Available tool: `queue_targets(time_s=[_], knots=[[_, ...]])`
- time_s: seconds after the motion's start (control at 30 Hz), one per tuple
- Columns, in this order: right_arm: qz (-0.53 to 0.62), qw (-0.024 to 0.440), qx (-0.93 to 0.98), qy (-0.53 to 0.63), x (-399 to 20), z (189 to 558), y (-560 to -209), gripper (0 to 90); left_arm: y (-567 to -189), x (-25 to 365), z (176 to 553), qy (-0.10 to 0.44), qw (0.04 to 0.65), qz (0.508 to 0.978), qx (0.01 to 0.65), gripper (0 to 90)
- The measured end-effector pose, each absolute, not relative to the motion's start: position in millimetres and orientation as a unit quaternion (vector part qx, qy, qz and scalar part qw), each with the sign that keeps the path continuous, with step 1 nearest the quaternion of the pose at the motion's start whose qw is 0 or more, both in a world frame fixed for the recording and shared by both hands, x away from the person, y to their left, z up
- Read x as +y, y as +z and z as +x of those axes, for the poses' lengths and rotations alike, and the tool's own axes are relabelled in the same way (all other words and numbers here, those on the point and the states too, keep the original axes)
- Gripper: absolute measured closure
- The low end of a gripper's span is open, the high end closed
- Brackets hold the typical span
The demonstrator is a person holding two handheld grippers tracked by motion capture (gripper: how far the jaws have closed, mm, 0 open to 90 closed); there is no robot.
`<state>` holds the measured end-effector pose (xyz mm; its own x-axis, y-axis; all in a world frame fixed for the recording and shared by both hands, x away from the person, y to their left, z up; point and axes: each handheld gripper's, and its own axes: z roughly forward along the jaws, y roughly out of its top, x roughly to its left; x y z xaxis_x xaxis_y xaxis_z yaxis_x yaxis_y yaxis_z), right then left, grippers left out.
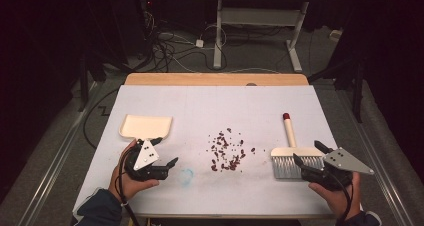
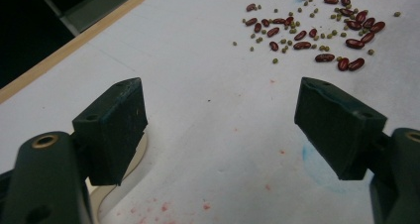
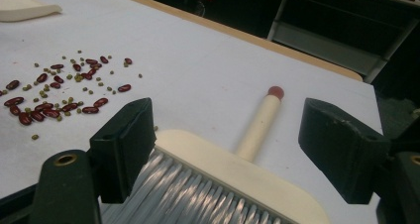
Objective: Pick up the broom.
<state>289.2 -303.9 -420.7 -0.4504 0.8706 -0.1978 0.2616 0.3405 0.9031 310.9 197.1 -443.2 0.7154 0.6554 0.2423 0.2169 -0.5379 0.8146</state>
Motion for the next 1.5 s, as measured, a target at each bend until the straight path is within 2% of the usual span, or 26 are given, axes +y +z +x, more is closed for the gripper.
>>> queue_targets(time_s=[0.27,0.57,0.73,0.8,0.87,0.93,0.97,1.03,1.1,1.17,1.2,1.3,1.5], knots=[[0.384,0.358,0.742,0.417,-301,290,-420,22.5,-444,198,308,0.273,0.4,0.835,0.262,19.5],[0.411,0.344,0.755,0.378,-299,309,-409,24.0,-445,195,308,0.268,0.396,0.839,0.258,19.6],[0.432,0.304,0.773,0.352,-297,340,-393,29.8,-446,194,308,0.272,0.393,0.84,0.257,19.8],[0.458,0.271,0.779,0.33,-295,361,-389,29.1,-446,194,308,0.274,0.391,0.84,0.258,20.0],[0.494,0.244,0.784,0.286,-292,394,-392,31.5,-445,193,309,0.275,0.39,0.84,0.259,20.2],[0.505,0.236,0.782,0.279,-291,405,-396,33.6,-445,191,309,0.275,0.389,0.84,0.258,20.2],[0.532,0.202,0.783,0.253,-290,423,-409,34.8,-446,191,309,0.275,0.387,0.842,0.258,20.5],[0.54,0.195,0.784,0.235,-290,430,-416,35.4,-447,190,309,0.273,0.384,0.845,0.255,20.5],[0.564,0.168,0.776,0.226,-290,444,-431,41.4,-448,191,309,0.268,0.385,0.846,0.253,20.5],[0.568,0.167,0.776,0.218,-290,447,-435,42.7,-448,191,309,0.267,0.385,0.847,0.254,20.5],[0.578,0.162,0.769,0.22,-291,451,-443,50.3,-448,190,309,0.267,0.384,0.847,0.253,20.5],[0.578,0.167,0.771,0.211,-290,453,-450,58.4,-449,190,308,0.267,0.381,0.849,0.25,20.5],[0.577,0.176,0.769,0.21,-288,453,-451,61.5,-449,189,308,0.267,0.381,0.849,0.251,20.5]])
